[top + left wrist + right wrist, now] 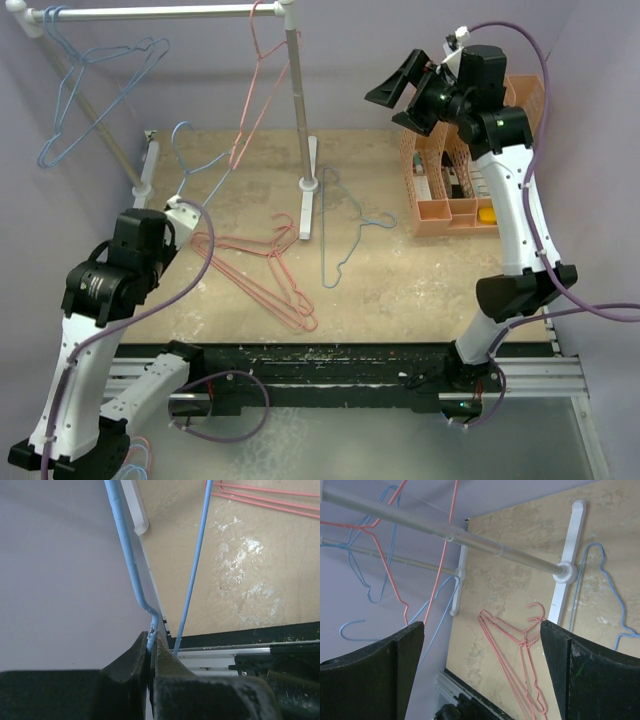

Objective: Organize the hangers

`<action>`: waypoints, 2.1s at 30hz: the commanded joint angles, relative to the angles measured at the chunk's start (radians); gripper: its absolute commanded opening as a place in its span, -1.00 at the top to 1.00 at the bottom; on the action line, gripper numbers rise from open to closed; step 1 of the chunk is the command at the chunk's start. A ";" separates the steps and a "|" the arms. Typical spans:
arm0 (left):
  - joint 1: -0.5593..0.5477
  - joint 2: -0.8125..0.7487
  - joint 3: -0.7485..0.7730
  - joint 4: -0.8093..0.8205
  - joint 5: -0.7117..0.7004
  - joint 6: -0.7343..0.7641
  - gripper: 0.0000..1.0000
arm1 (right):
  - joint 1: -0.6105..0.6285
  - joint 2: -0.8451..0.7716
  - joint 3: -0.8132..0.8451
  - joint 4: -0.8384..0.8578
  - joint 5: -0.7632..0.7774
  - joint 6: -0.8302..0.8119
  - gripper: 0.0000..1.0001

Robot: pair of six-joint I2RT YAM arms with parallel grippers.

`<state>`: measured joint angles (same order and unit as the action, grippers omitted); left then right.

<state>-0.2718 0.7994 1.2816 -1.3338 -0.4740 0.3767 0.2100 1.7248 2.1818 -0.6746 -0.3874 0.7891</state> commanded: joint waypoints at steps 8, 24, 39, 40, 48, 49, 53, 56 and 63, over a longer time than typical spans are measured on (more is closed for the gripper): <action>0.142 0.252 0.196 0.235 0.108 0.037 1.00 | -0.051 -0.123 -0.088 0.085 -0.061 -0.026 -0.99; 0.463 0.537 0.606 0.334 0.427 0.127 1.00 | -0.067 -0.113 -0.118 0.101 -0.068 -0.042 -0.99; 0.646 0.786 0.750 0.354 0.579 0.216 1.00 | -0.069 -0.147 -0.279 0.091 0.016 -0.087 -0.99; 0.646 0.791 0.753 0.357 0.582 0.216 1.00 | -0.068 -0.153 -0.303 0.091 0.024 -0.091 -0.99; 0.646 0.813 0.776 0.362 0.566 0.222 0.76 | -0.069 -0.181 -0.627 0.113 0.109 -0.100 -0.99; 0.646 0.810 0.779 0.359 0.569 0.222 0.59 | -0.069 -0.174 -0.676 0.115 0.166 -0.119 -0.97; 0.646 0.790 0.791 0.364 0.577 0.204 -0.26 | -0.062 -0.097 -0.810 0.115 0.290 -0.132 -0.87; 0.646 0.783 0.809 0.353 0.583 0.194 -1.00 | -0.035 -0.030 -0.814 0.112 0.366 -0.114 -0.85; 0.647 0.722 0.862 0.342 0.589 0.196 -0.98 | 0.079 0.141 -0.648 -0.012 0.647 -0.040 -0.59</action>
<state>0.3710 1.6077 2.0712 -1.0176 0.0845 0.5835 0.2344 1.8229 1.3972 -0.6304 0.0513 0.7078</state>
